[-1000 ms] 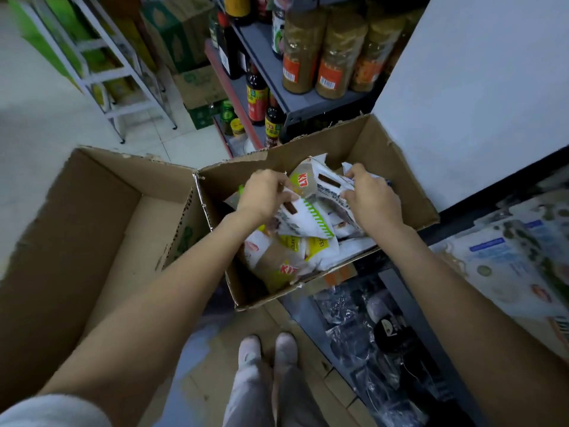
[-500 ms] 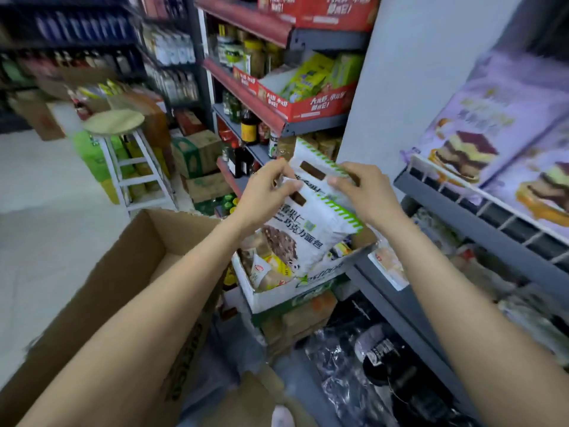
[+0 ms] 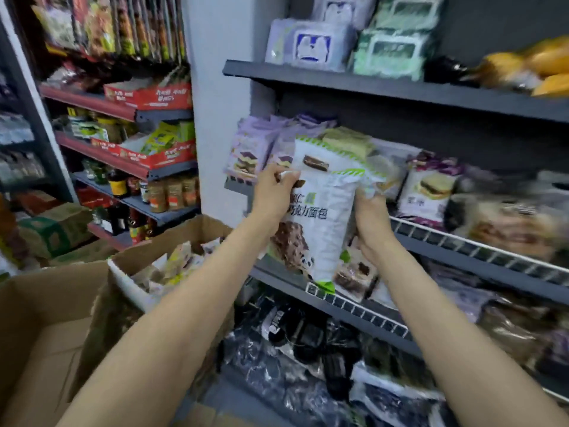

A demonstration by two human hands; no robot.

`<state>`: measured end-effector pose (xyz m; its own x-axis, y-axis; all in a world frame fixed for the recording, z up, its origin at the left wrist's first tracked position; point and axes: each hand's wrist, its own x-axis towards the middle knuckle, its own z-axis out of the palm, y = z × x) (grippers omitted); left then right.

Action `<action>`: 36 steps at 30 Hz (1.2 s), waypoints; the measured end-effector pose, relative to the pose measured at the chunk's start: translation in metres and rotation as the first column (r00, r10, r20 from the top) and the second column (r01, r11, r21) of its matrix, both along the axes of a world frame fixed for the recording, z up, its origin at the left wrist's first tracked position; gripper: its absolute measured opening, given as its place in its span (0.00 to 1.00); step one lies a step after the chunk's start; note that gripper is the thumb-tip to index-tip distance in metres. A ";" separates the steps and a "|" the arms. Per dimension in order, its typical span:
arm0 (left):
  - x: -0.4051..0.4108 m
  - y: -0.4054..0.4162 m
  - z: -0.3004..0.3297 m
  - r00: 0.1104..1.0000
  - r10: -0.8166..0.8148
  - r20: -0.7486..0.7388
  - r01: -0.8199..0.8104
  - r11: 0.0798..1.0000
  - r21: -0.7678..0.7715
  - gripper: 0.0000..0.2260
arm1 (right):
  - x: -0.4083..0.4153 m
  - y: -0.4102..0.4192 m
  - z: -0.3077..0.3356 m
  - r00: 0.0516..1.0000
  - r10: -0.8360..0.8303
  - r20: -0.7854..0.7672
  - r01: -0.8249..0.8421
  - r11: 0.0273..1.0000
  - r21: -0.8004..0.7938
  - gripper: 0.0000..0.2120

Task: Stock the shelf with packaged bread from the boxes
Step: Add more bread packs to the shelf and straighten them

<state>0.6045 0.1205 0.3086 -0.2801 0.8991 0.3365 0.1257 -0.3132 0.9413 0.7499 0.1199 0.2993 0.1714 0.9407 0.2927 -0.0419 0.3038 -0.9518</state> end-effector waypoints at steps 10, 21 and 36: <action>0.260 -0.034 0.043 0.962 -0.023 -0.271 0.041 0.997 0.060 0.08 | 0.275 -0.057 0.017 0.914 -0.374 -0.159 0.375 0.927 -0.029 0.31; 0.484 -0.017 0.054 0.956 0.052 -0.289 -0.071 0.996 -0.058 0.09 | 0.517 -0.018 0.041 0.858 -0.511 -0.049 0.507 0.859 -0.071 0.10; 0.518 0.042 0.069 0.947 0.082 -0.310 -0.089 0.996 -0.009 0.08 | 0.557 0.116 0.036 0.814 -0.279 0.509 0.391 0.912 -0.125 0.14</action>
